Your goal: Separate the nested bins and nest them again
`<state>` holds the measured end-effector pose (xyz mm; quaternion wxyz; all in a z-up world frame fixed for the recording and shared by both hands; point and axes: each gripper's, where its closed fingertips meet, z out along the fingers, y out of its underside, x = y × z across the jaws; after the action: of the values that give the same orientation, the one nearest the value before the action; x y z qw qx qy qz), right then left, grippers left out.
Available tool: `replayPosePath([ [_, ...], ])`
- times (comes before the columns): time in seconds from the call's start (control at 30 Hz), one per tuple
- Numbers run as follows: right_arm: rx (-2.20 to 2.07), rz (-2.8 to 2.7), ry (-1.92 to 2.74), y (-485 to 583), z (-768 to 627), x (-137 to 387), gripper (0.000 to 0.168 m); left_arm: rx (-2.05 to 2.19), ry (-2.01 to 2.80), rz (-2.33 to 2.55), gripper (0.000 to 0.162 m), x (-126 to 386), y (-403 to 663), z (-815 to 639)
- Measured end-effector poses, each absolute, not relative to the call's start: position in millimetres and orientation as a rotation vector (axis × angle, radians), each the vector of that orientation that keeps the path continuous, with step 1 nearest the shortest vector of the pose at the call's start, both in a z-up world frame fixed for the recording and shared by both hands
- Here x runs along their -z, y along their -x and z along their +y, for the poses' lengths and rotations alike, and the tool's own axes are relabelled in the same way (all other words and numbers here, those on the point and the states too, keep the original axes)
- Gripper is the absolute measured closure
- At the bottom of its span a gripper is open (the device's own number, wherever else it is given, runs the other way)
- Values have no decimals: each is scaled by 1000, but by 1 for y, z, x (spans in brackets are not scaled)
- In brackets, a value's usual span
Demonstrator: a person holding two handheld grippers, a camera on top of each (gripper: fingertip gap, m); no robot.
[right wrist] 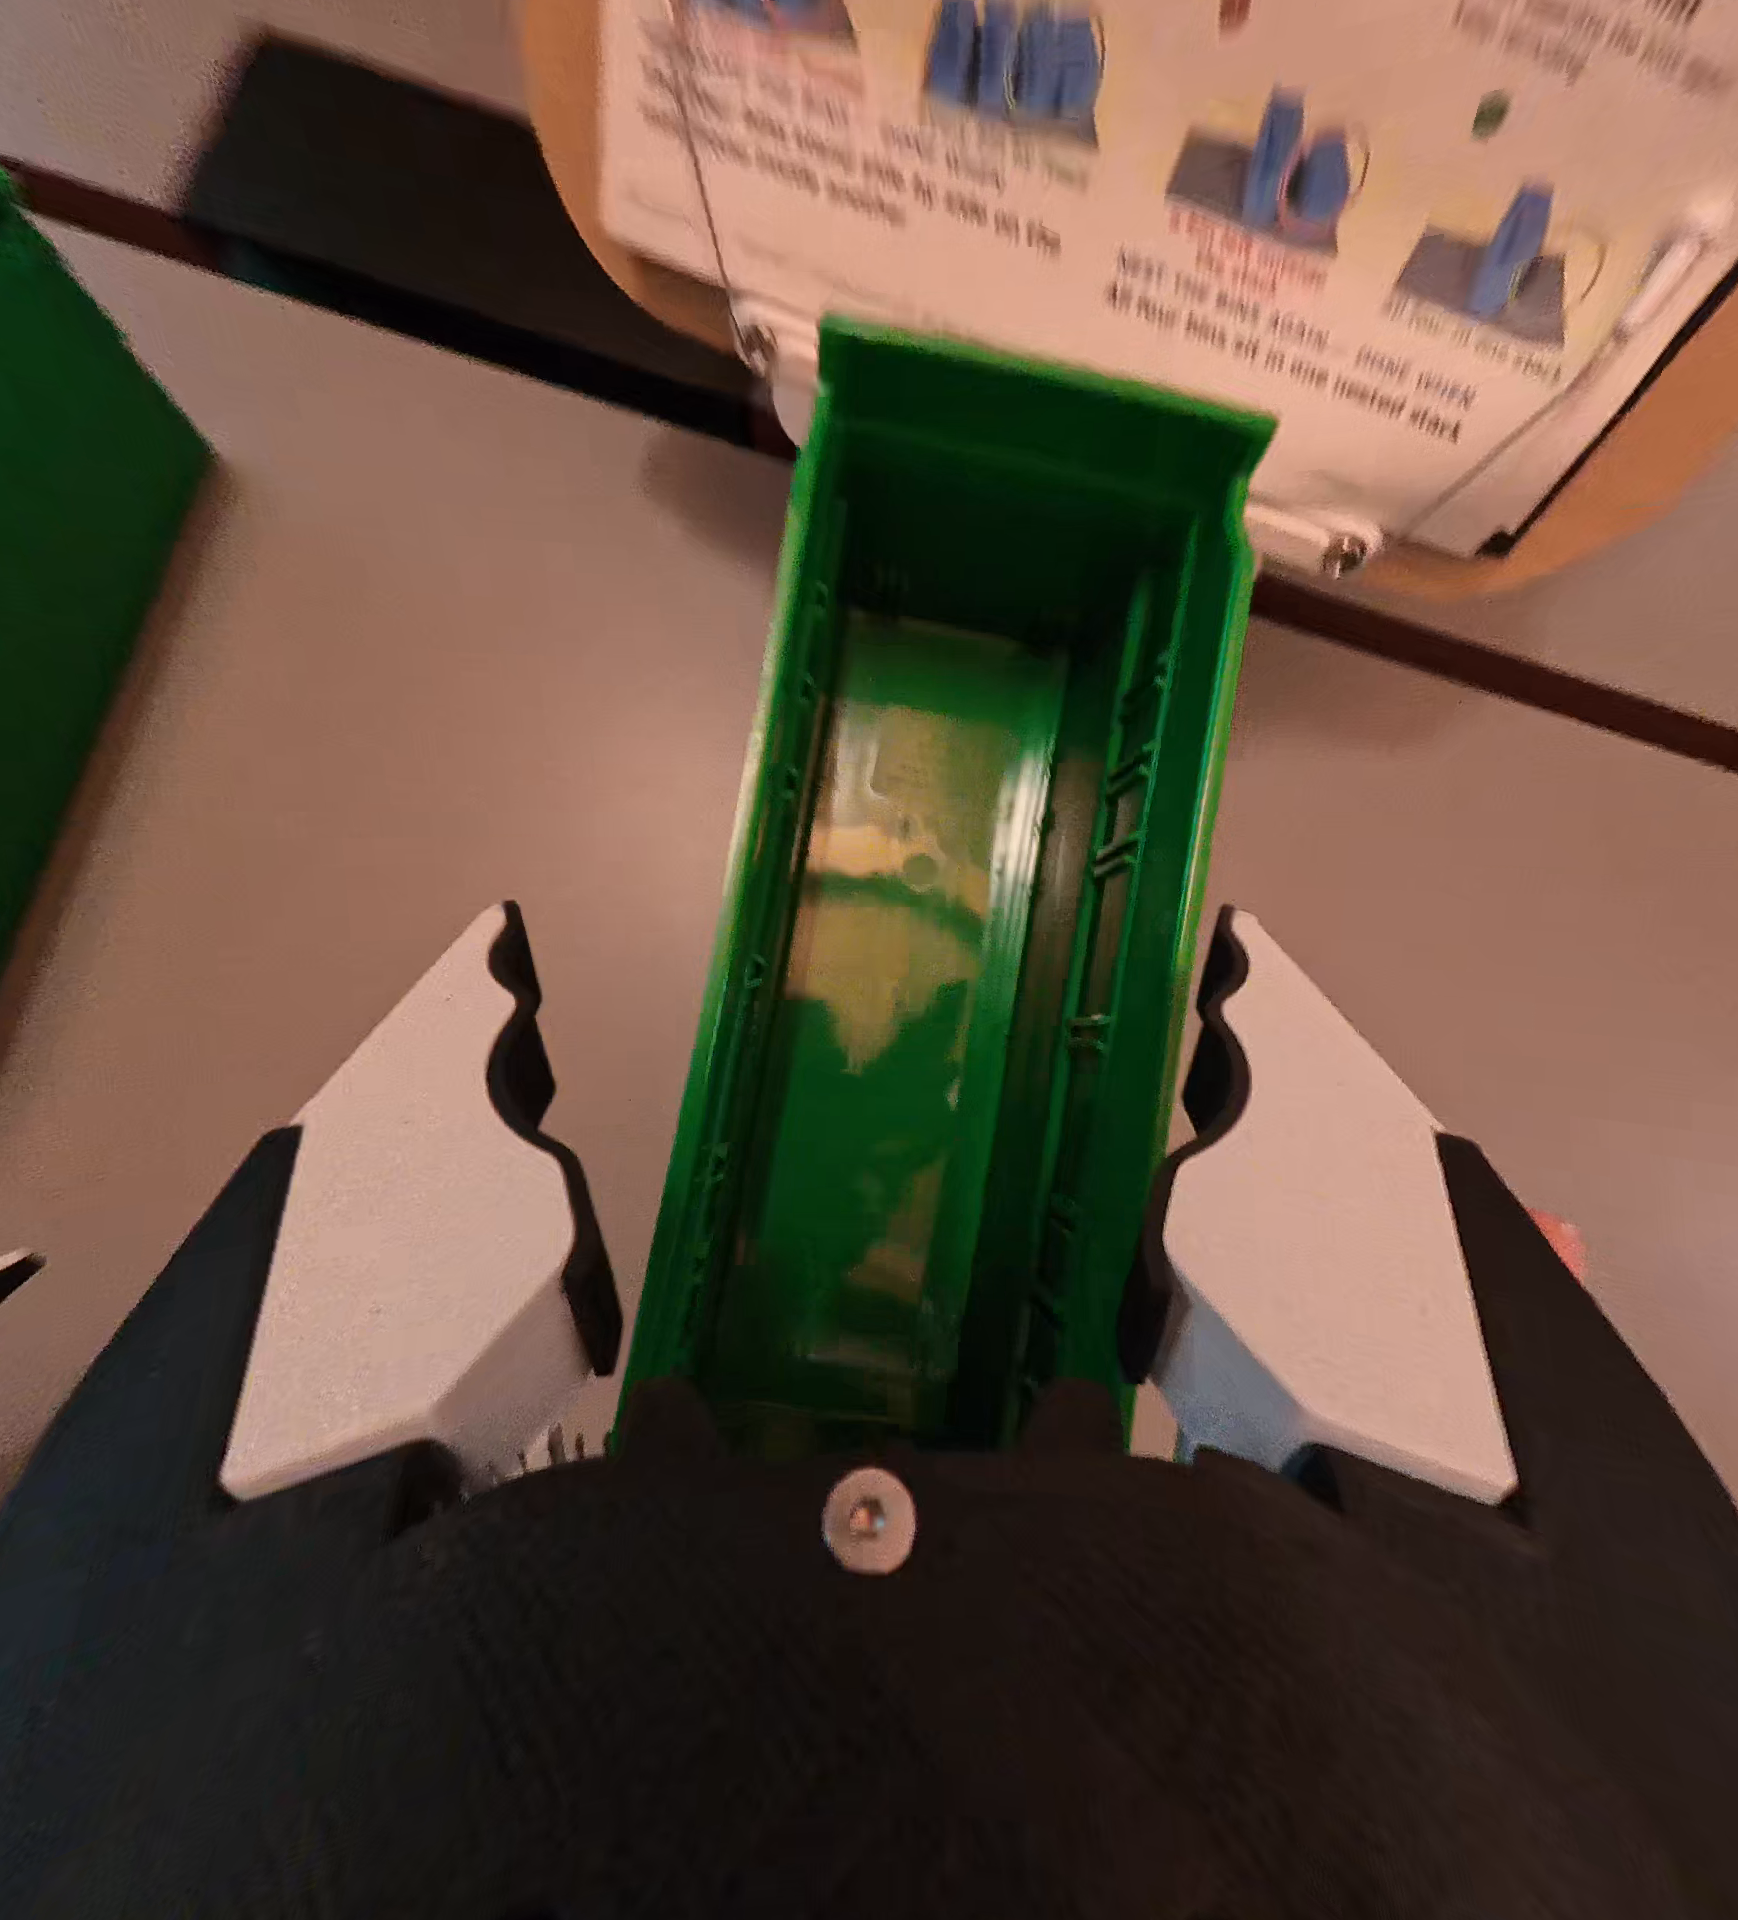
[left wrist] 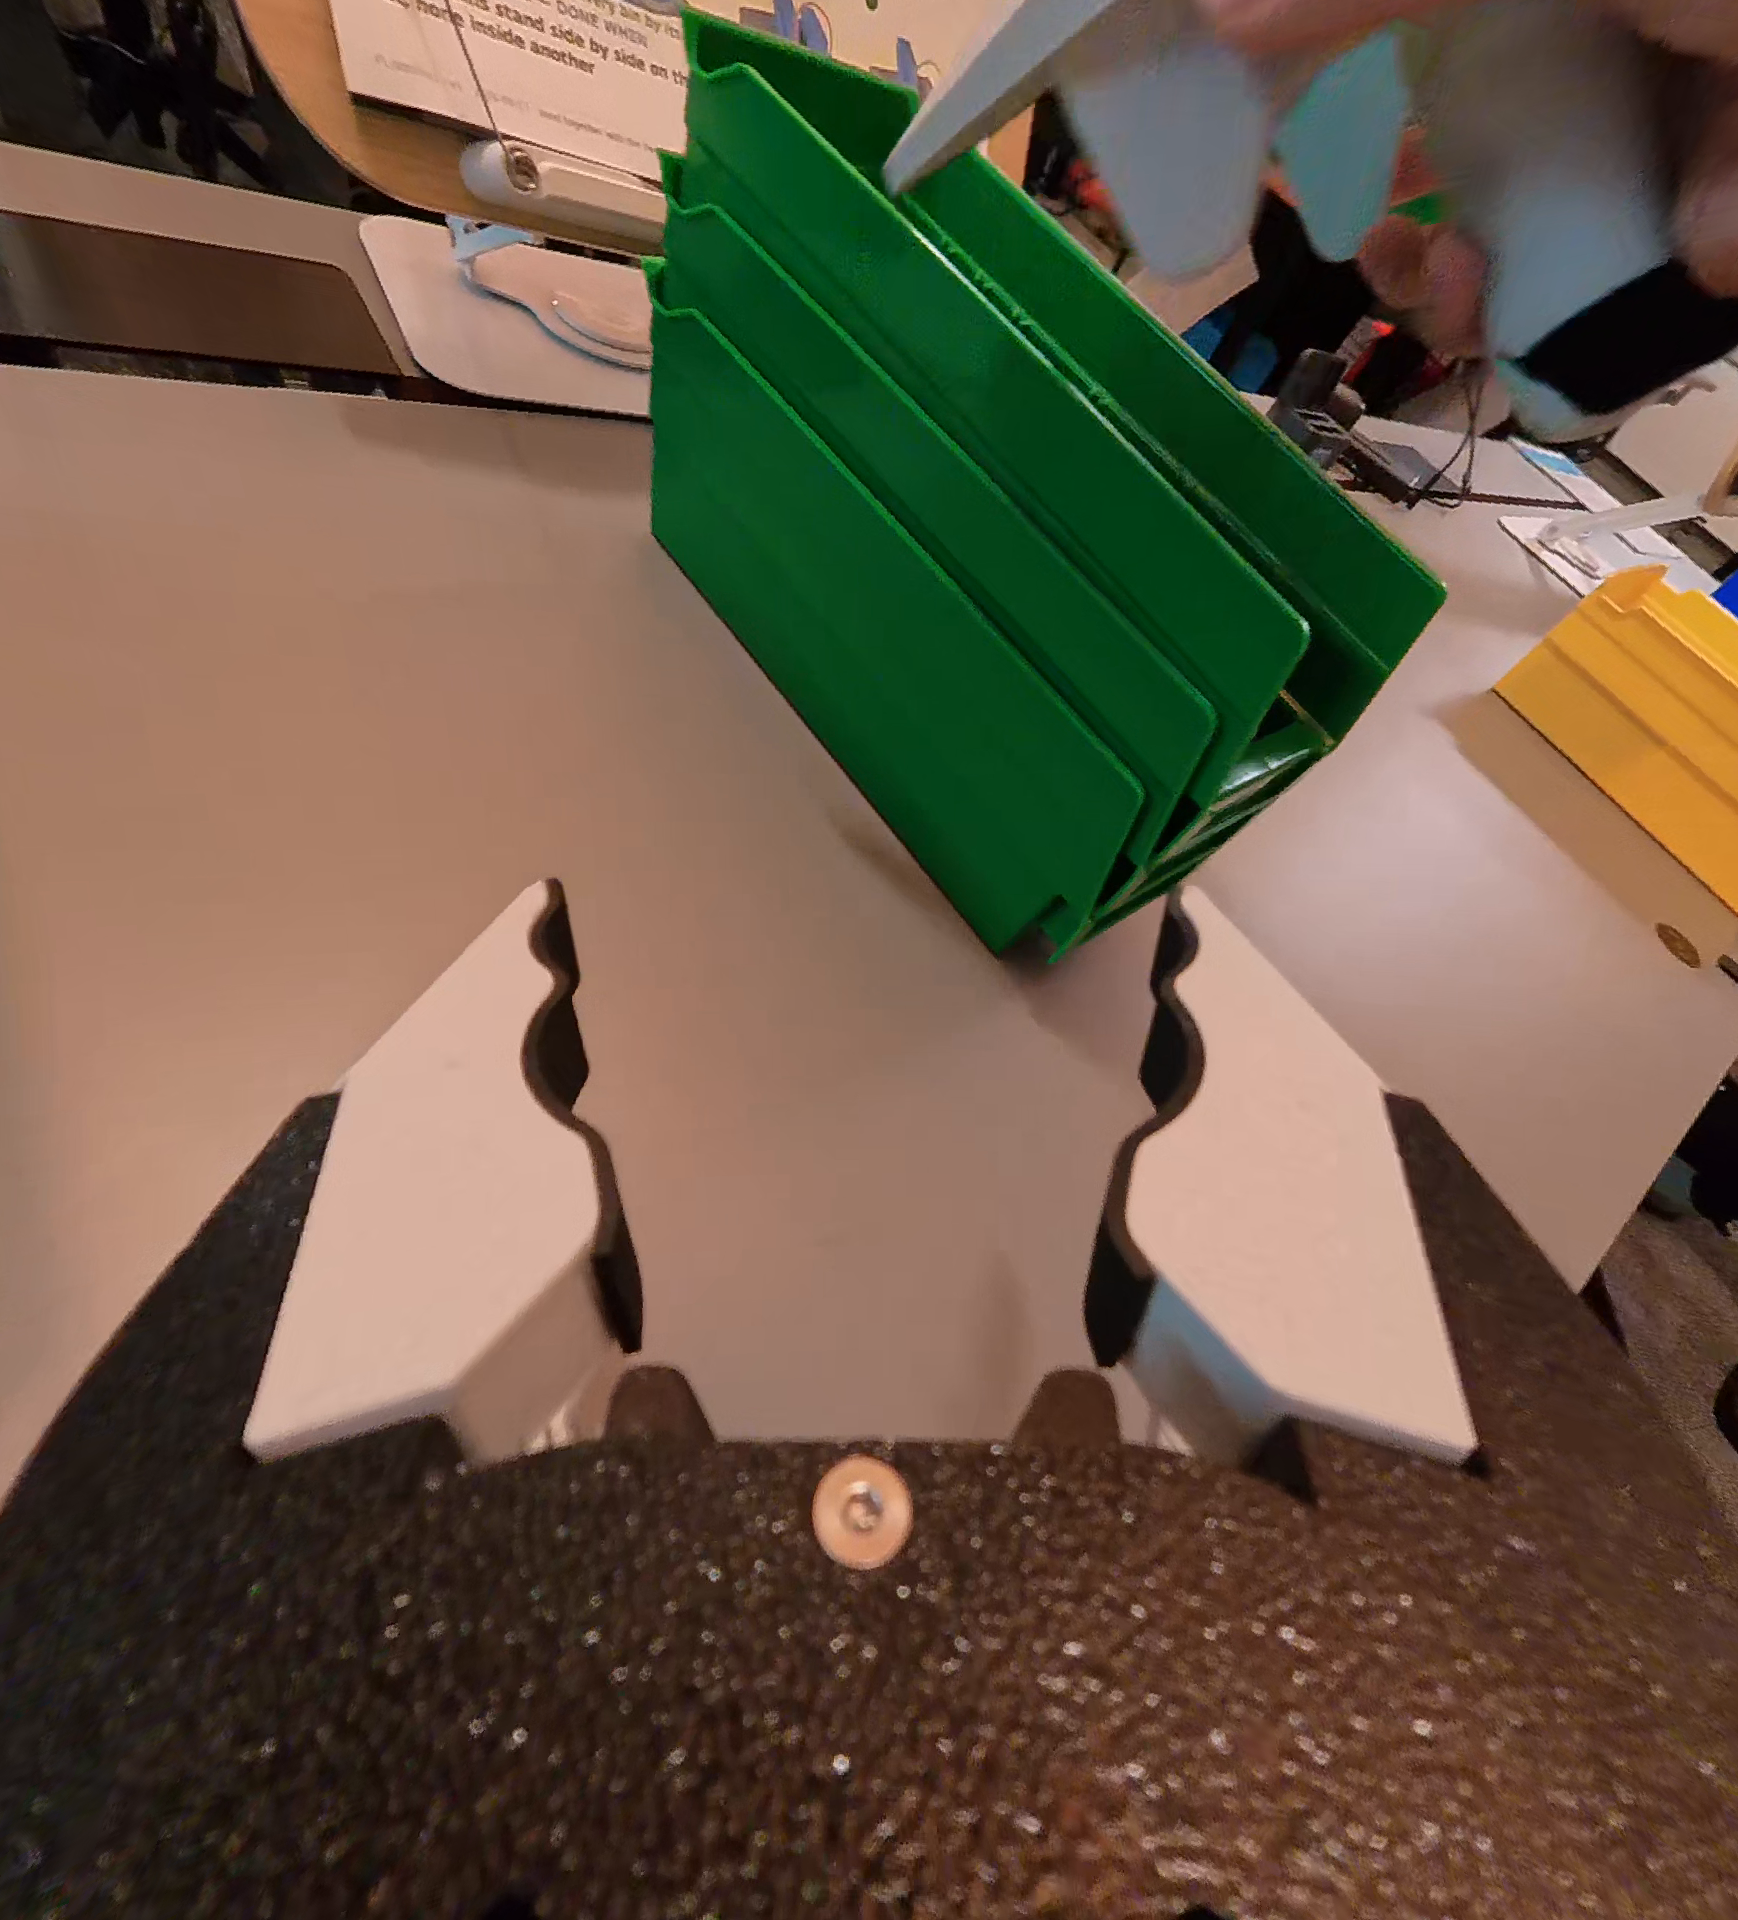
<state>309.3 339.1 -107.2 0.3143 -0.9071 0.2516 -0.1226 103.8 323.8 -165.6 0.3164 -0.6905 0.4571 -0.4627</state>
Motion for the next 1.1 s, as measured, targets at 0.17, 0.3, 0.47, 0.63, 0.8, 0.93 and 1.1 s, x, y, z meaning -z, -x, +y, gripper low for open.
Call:
replayPosePath([
  [0.17,184,540,2128,-304,310,59,43,1168,1834,1158,53,165,-95,342],
  [0.3,66,529,1920,-316,266,47,41,1193,1887,1077,52,167,-86,361],
  [0.47,-22,560,1819,-329,218,61,43,1238,1986,1010,52,163,-71,385],
  [0.63,227,474,1772,-352,173,78,44,947,1908,1031,47,123,-48,443],
  [0.8,269,436,1822,-358,156,119,40,649,1930,1057,46,109,-43,516],
  [0.93,263,440,1775,-362,150,138,34,537,2044,1138,39,128,-56,555],
  [1.1,210,457,1715,-361,147,148,29,309,2176,1249,38,158,-63,583],
])
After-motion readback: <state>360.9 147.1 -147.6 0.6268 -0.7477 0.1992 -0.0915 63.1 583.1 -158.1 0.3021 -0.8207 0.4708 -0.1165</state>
